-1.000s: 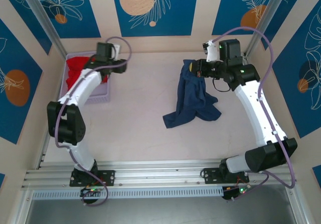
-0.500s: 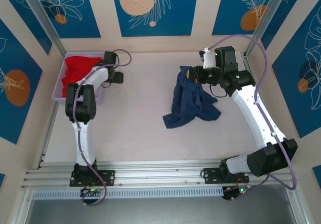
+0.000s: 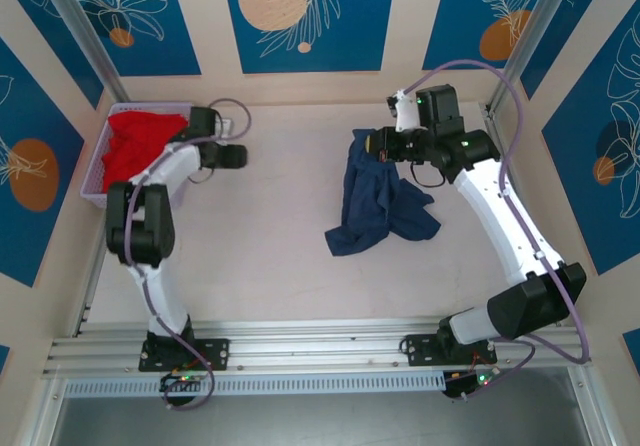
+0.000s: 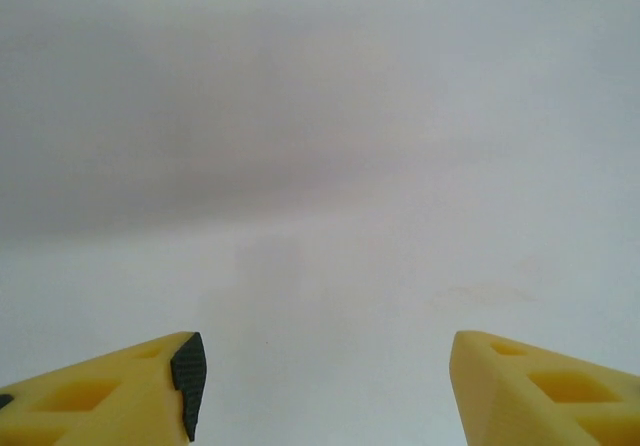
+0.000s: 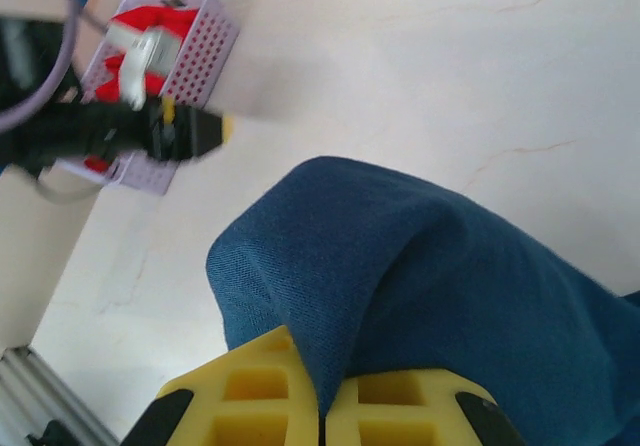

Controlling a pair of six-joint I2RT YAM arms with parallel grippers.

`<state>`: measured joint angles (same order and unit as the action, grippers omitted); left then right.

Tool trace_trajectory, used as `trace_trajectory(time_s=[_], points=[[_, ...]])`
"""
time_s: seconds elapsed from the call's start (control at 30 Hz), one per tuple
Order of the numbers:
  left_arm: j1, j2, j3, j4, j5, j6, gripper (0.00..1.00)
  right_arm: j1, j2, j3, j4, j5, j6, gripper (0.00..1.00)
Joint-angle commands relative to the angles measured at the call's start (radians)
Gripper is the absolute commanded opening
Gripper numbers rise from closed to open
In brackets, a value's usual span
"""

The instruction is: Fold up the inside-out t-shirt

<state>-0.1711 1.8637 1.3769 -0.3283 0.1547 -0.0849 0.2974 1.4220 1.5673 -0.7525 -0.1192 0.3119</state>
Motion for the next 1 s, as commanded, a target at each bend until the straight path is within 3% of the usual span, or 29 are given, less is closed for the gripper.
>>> trace_trajectory(time_s=[0.0, 0.1, 0.2, 0.33, 0.47, 0.67, 0.8, 0.97], points=[[-0.189, -0.162, -0.238, 0.296, 0.236, -0.024, 0.68, -0.044, 0.002, 0.066, -0.072, 0.058, -0.069, 0.0], [-0.348, -0.179, -0.379, 0.415, 0.247, 0.075, 0.7, -0.092, 0.016, 0.073, -0.081, 0.046, -0.089, 0.0], [-0.447, -0.093, -0.337, 0.343, 0.199, 0.169, 0.71, -0.126, 0.02, 0.066, -0.073, 0.028, -0.096, 0.0], [-0.497, 0.04, -0.244, 0.277, 0.174, 0.201, 0.71, -0.159, 0.006, 0.045, -0.06, 0.014, -0.099, 0.0], [-0.536, 0.103, -0.202, 0.271, 0.221, 0.199, 0.67, -0.19, -0.008, 0.03, -0.051, 0.003, -0.099, 0.0], [-0.597, 0.168, -0.17, 0.261, 0.25, 0.216, 0.47, -0.225, -0.011, 0.022, -0.032, -0.022, -0.09, 0.0], [-0.622, 0.18, -0.157, 0.227, 0.22, 0.244, 0.4, -0.24, -0.011, 0.026, -0.027, -0.033, -0.086, 0.0], [-0.631, 0.153, -0.173, 0.194, 0.122, 0.257, 0.15, -0.25, -0.012, 0.025, -0.016, -0.041, -0.081, 0.0]])
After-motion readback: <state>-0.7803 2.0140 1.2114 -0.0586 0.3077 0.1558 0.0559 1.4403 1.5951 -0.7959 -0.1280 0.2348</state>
